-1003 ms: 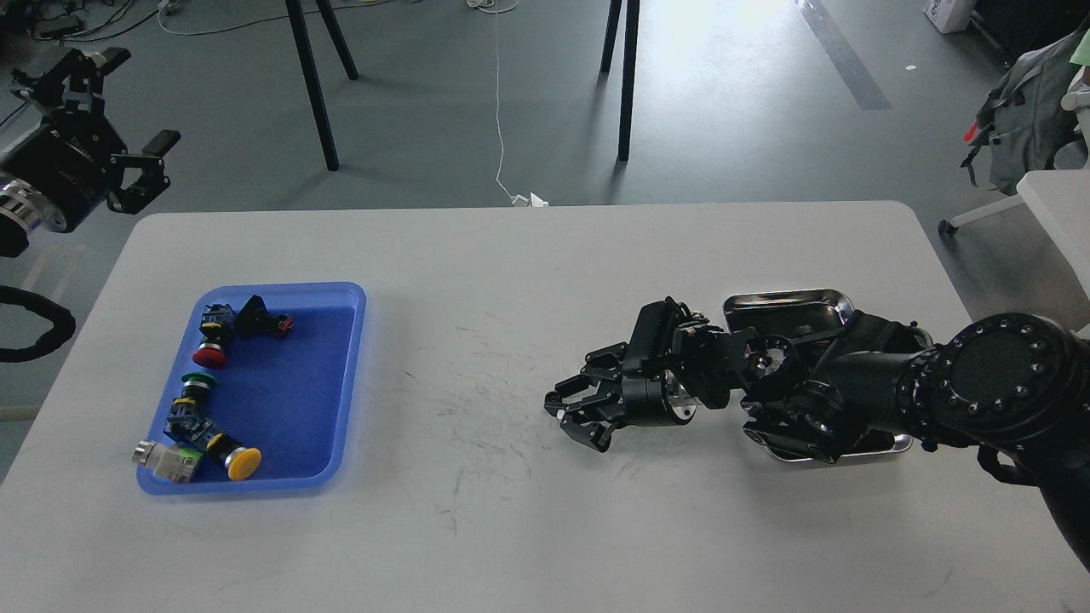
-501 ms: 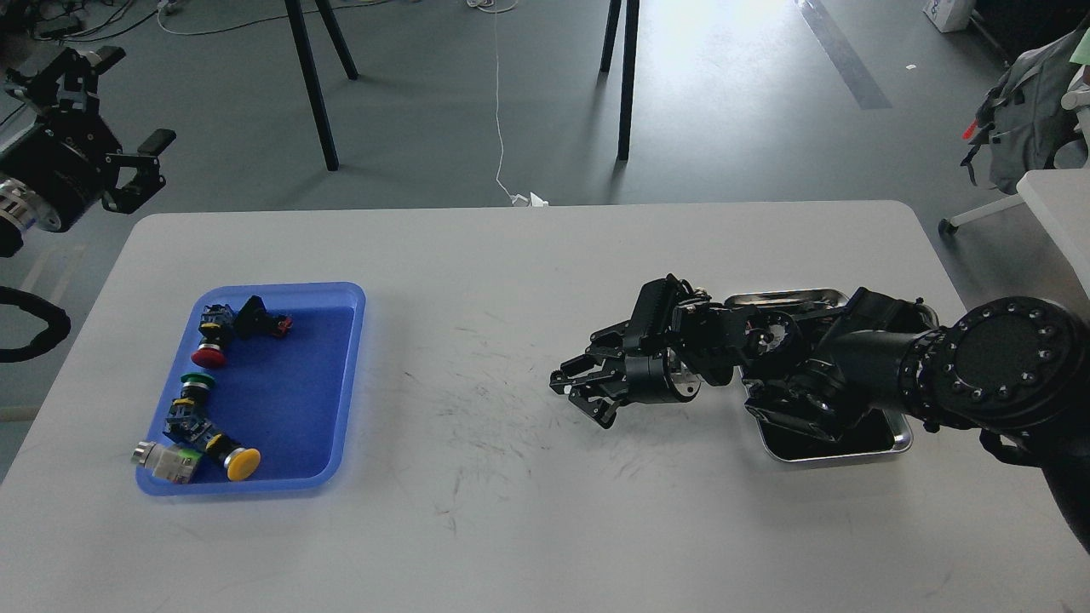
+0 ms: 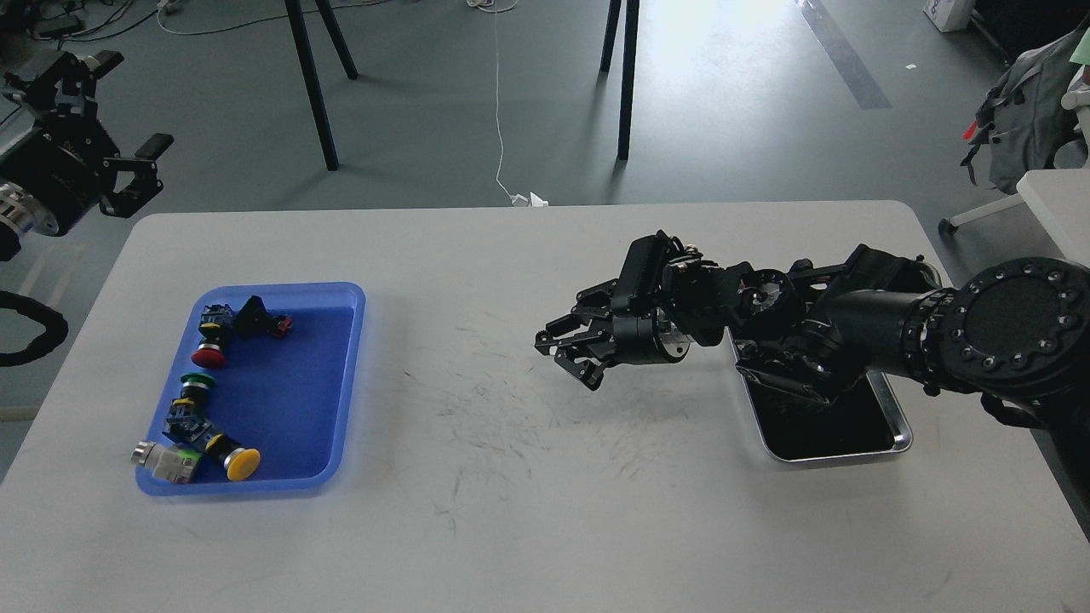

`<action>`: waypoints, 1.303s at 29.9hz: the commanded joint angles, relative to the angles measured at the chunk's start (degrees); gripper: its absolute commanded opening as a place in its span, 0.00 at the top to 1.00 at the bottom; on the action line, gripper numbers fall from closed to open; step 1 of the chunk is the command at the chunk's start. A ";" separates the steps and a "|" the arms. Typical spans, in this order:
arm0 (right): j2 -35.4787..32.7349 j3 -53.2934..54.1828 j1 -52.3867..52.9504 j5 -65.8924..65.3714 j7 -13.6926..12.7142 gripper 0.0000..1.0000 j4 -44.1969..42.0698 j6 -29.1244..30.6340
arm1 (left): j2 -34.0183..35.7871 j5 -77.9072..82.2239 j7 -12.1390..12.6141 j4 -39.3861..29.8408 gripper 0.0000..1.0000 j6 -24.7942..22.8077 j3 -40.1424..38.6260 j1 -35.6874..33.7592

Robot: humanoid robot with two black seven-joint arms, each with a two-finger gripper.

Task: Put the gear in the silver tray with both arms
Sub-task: 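Carry the gear over the silver tray and lower it inside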

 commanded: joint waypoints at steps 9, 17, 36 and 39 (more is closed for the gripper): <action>0.00 -3.28 10.98 -0.08 -0.01 0.99 8.81 5.88 | -0.23 0.08 0.00 -0.79 0.01 0.00 0.09 0.58; -8.95 -7.06 18.46 -0.60 -0.01 0.99 17.95 11.15 | -0.67 0.08 0.00 -0.88 0.01 0.00 0.17 0.75; -30.66 -13.48 24.62 -8.85 -0.01 0.98 31.32 14.23 | -0.84 0.17 0.00 -0.88 0.01 0.00 0.52 1.19; -34.27 -13.65 24.71 -11.84 -0.01 0.98 31.84 14.50 | -1.02 0.17 0.00 -0.79 0.01 0.00 0.52 1.46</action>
